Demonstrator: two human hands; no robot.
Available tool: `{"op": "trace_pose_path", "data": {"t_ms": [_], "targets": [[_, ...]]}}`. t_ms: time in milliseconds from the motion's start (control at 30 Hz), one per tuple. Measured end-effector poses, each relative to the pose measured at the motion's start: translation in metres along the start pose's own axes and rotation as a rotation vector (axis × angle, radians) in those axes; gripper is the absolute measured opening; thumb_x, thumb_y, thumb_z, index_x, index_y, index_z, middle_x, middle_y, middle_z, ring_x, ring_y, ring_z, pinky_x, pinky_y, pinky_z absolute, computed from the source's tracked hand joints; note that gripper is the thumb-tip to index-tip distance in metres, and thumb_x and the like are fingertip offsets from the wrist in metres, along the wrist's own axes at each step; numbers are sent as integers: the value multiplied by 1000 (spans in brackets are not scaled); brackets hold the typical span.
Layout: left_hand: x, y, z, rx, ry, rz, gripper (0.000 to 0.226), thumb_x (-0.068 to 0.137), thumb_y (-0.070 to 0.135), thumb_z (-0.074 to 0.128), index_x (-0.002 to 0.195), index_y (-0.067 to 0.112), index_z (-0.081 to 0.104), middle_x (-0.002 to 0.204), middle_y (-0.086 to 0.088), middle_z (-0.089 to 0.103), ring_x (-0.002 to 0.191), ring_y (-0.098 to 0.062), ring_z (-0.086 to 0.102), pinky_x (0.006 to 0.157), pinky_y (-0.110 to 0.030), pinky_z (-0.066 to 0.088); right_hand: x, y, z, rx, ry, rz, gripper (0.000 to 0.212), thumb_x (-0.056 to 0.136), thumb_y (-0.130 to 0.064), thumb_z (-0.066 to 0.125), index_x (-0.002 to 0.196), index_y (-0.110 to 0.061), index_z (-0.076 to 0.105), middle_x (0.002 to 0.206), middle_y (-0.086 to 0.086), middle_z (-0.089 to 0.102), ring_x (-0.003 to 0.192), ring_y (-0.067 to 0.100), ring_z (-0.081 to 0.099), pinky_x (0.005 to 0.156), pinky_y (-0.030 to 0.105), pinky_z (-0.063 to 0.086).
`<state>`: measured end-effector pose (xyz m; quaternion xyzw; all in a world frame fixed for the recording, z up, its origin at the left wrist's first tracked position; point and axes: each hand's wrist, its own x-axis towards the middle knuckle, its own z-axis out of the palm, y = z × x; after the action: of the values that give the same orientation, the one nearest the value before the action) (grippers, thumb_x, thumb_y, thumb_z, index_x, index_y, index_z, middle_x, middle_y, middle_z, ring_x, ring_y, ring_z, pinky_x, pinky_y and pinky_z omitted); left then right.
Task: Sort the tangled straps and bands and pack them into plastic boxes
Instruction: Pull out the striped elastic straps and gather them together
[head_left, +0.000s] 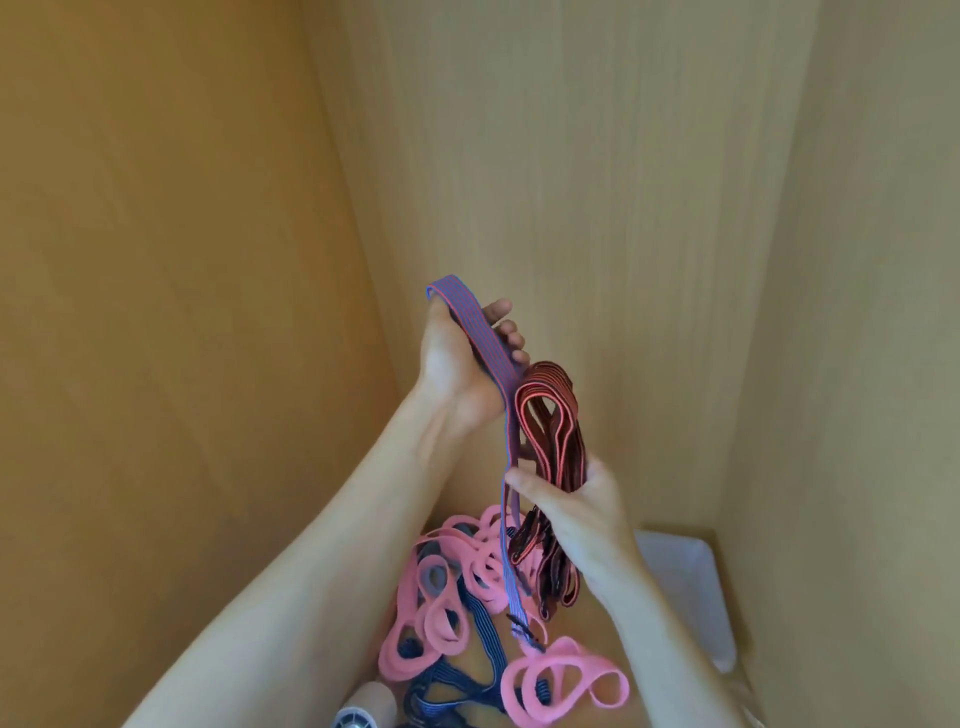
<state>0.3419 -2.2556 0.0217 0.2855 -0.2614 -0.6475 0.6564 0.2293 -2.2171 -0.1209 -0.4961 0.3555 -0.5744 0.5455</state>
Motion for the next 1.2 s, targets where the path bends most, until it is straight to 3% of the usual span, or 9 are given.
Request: {"op": "trace_pose_path", "data": {"t_ms": [133, 300, 434, 534, 667, 834, 900, 1000, 1200], "targets": [[3, 2, -5, -103, 3, -11, 56, 98, 52, 31, 76, 9, 59, 67, -6, 46, 61, -19, 43, 60, -28, 33, -1, -1, 13, 8, -40, 30, 29, 70, 8, 85, 90, -7, 70, 86, 11, 77, 68, 15, 68, 63, 23, 54], [6, 15, -55, -100, 155, 159, 46, 104, 42, 28, 80, 11, 52, 71, -4, 48, 62, -19, 45, 63, -29, 38, 6, -6, 0, -116, 18, -9, 26, 75, 6, 82, 87, -13, 68, 70, -10, 72, 61, 1, 63, 60, 12, 48], [-2, -3, -116, 197, 386, 132, 26, 103, 12, 32, 95, 13, 56, 73, -5, 58, 66, -17, 57, 69, -30, 50, 15, -18, -13, -257, 33, -27, 19, 74, 0, 81, 79, -15, 69, 71, -6, 73, 62, 3, 62, 60, 15, 47], [-14, -21, -147, 667, 475, 137, 41, 89, -11, 36, 121, 8, 55, 106, -12, 65, 86, -20, 60, 77, -31, 48, 21, -31, -19, -303, 10, -5, 9, 75, -3, 77, 78, -9, 71, 81, 9, 76, 67, 12, 62, 63, 24, 47], [-38, -39, -156, 1129, 145, 230, 65, 83, -13, 57, 142, 13, 47, 144, -1, 51, 133, -17, 48, 105, -30, 40, 27, -44, -24, -464, -107, 37, 11, 72, -7, 76, 79, -7, 68, 63, -1, 62, 56, 10, 50, 51, 21, 38], [-52, -64, -133, 1295, -202, 162, 99, 59, 49, 89, 145, 27, 44, 145, 18, 50, 135, 3, 43, 110, -20, 33, 26, -54, -14, -532, -261, 94, 16, 71, -8, 74, 65, -23, 69, 59, -8, 64, 49, 9, 54, 47, 15, 39], [-52, -75, -129, 1217, -244, 156, 92, 58, 39, 94, 137, 27, 49, 132, 19, 61, 126, 3, 53, 101, -12, 39, 24, -56, -11, -543, -307, 111, 8, 70, -9, 73, 69, -16, 71, 63, -4, 68, 52, 11, 58, 51, 18, 43], [-52, -81, -127, 1080, -286, 121, 76, 59, 13, 96, 123, 23, 56, 112, 14, 71, 111, -7, 66, 93, -22, 50, 21, -58, -10, -583, -341, 109, 6, 69, -15, 73, 73, -10, 71, 67, -1, 69, 58, 12, 58, 59, 26, 45], [-56, -85, -124, 1151, -313, 37, 42, 71, -10, 83, 99, 13, 62, 83, 12, 68, 80, -8, 62, 82, -26, 52, 18, -58, -13, -522, -318, 145, 9, 69, -16, 78, 73, -10, 73, 67, 1, 69, 60, 14, 61, 62, 26, 46]]}}
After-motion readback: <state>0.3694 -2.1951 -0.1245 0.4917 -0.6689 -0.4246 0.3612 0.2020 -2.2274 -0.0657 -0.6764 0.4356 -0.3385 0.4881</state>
